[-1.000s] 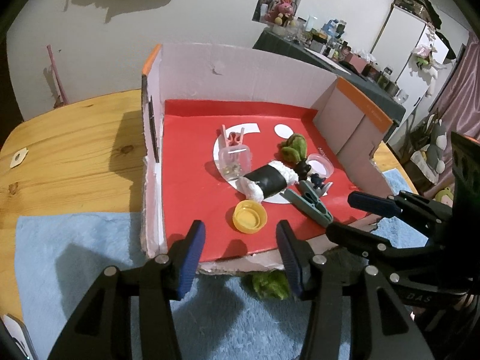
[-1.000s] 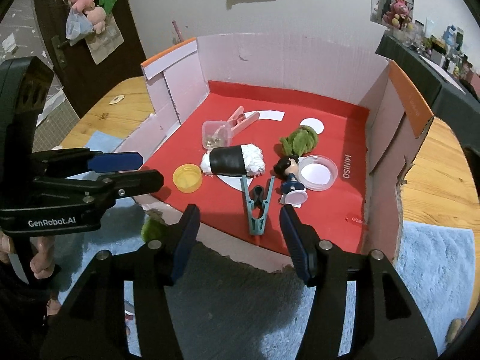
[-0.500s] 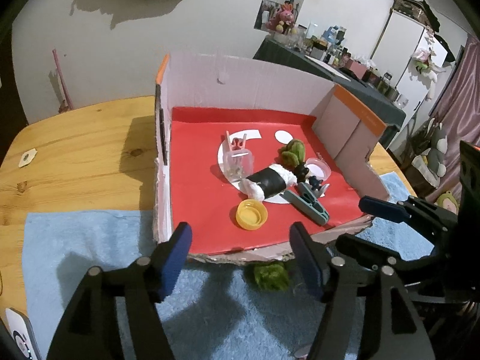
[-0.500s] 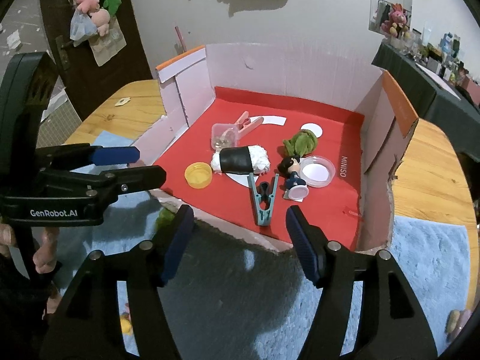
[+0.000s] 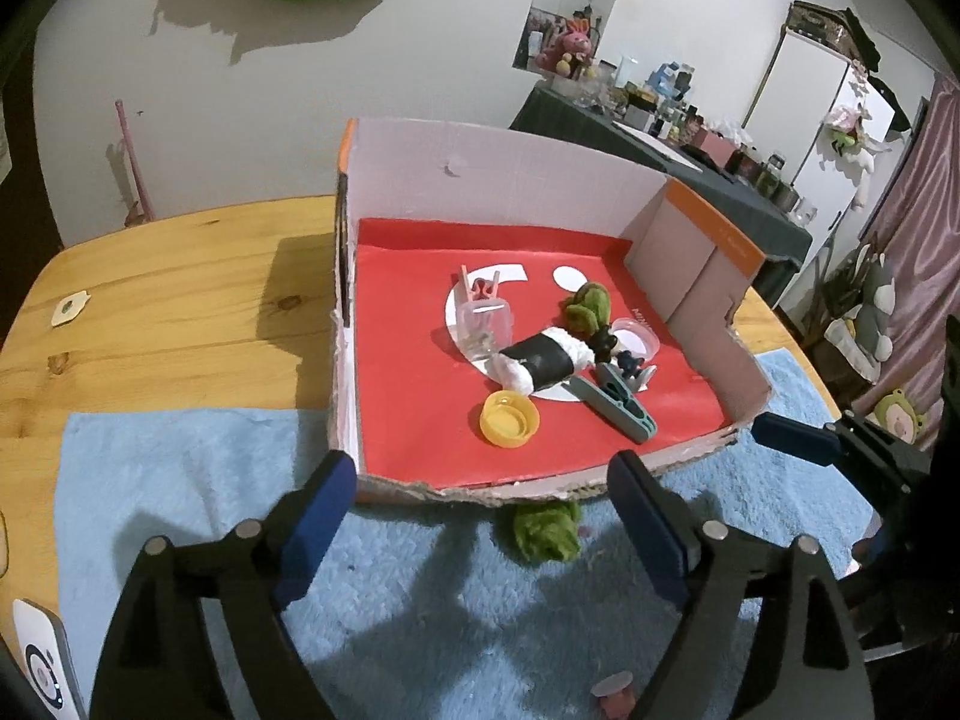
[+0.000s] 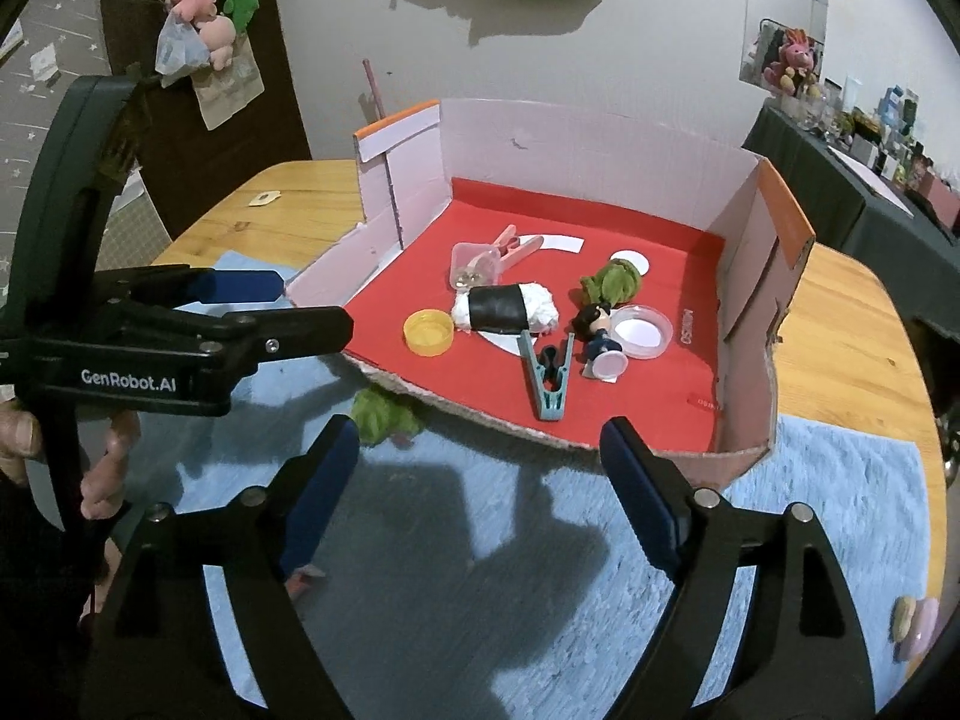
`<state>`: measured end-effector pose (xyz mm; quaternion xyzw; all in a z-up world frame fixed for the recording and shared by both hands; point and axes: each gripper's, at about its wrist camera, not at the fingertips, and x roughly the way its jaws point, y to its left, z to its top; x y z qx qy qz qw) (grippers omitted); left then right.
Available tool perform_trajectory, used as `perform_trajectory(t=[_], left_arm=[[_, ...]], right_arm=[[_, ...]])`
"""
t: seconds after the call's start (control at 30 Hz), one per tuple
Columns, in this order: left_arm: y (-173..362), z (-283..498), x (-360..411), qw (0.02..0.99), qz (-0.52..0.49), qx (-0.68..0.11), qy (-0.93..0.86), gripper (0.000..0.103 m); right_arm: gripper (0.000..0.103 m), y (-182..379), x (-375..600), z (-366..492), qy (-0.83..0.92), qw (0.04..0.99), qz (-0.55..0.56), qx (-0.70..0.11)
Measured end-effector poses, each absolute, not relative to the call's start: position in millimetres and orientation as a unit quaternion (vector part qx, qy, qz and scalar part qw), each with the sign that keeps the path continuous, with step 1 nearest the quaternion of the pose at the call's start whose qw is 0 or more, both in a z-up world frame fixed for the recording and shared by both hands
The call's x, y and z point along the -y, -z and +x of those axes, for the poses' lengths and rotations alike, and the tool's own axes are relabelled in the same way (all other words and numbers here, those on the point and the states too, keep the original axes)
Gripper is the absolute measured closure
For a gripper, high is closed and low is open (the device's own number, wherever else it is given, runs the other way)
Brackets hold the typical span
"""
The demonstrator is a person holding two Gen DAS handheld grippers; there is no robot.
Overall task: Organize objects
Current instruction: 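Withdraw both grippers from the box toward the green plush and pink figurine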
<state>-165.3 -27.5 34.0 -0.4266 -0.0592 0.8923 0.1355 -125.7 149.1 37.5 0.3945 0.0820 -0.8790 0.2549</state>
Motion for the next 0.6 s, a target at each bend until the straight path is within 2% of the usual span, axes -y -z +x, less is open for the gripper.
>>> perform_trajectory(t=[0.07, 0.23, 0.6], left_arm=[[-33.9, -164.7, 27.8, 0.135, -0.427, 0.058, -0.892, 0.013], [-29.6, -157.3, 29.1, 0.132, -0.431, 0.055, -0.891, 0.013], [-25.9, -146.3, 32.6, 0.128, -0.434, 0.059, -0.89, 0.01]], right_arm=[[0.013, -37.7, -149.3, -122.7, 0.879, 0.256, 0.394, -0.082], [0.008, -38.6, -148.2, -113.3, 0.88, 0.258, 0.39, -0.085], [0.007, -36.4, -149.0, -94.4, 0.881, 0.261, 0.387, -0.084]])
